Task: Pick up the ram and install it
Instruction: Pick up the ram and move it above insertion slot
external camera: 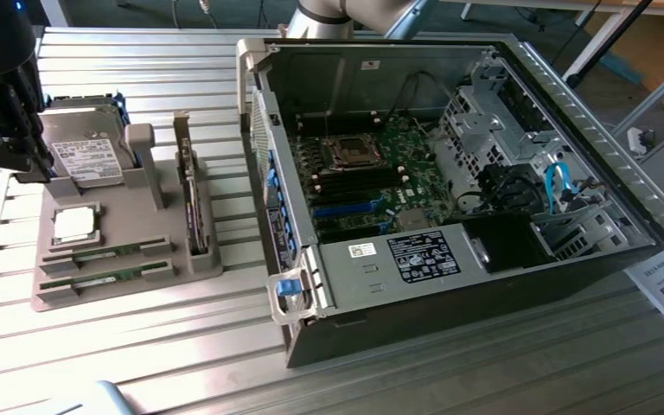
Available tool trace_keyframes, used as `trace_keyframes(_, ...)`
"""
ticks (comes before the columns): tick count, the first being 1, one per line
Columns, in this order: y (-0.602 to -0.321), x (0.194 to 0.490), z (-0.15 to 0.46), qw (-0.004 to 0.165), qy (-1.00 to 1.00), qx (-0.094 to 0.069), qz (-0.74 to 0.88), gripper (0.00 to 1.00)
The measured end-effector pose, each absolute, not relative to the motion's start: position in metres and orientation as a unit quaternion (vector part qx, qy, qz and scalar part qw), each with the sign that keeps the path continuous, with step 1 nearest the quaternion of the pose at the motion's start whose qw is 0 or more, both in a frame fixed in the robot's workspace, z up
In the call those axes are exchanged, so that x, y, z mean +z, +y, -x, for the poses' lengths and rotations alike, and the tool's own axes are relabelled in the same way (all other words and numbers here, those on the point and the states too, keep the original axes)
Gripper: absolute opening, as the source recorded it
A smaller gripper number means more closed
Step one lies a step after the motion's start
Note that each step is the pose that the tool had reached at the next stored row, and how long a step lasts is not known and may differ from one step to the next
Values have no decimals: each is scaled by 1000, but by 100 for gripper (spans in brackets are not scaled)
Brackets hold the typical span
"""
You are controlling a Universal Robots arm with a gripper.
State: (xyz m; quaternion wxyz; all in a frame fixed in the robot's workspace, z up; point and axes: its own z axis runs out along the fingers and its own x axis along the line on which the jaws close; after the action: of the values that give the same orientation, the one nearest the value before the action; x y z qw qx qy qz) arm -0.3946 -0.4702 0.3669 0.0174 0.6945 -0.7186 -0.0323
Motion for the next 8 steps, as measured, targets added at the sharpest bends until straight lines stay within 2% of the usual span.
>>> trace_keyframes(8, -470, 367, 395, 18, -718, -32, -695, 24)
